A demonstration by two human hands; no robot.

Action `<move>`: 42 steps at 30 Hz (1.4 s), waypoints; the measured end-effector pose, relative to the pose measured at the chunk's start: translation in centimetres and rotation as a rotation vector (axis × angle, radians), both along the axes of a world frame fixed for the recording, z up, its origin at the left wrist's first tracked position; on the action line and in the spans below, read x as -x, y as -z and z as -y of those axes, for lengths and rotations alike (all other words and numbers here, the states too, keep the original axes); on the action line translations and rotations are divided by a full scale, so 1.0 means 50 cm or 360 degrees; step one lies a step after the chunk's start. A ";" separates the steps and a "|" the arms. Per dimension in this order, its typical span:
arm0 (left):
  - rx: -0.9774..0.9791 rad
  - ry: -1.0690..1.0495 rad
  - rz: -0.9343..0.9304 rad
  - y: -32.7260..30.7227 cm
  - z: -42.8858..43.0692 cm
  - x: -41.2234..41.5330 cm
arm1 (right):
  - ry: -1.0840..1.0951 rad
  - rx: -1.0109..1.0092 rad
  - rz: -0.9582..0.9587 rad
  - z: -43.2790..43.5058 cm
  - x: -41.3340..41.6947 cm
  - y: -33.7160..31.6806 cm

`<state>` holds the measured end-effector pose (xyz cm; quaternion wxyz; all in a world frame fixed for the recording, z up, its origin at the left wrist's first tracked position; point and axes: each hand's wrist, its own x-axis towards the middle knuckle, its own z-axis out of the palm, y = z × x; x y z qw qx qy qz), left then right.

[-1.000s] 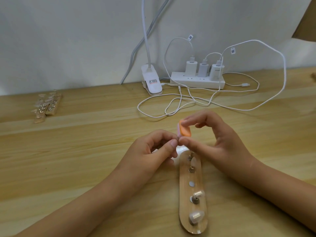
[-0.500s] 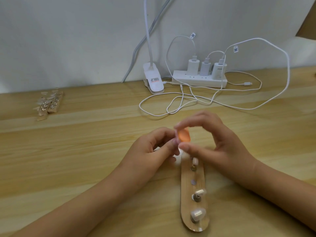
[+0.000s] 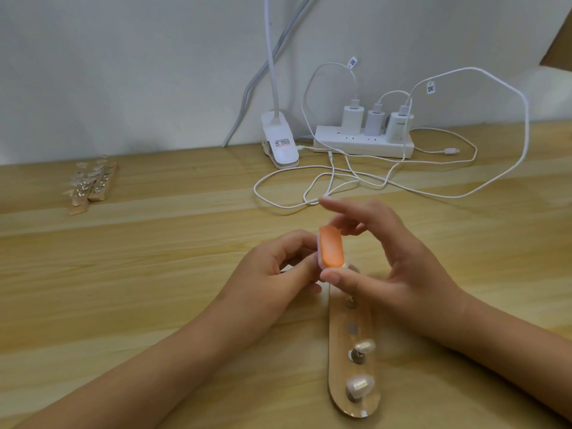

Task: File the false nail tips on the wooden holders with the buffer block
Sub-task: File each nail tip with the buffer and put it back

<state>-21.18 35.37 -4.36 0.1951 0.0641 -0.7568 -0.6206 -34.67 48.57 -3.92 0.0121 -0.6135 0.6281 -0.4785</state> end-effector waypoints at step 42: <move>-0.0367 -0.0053 -0.0040 -0.010 -0.003 0.000 | 0.0121 0.0021 0.0153 0.002 0.009 -0.006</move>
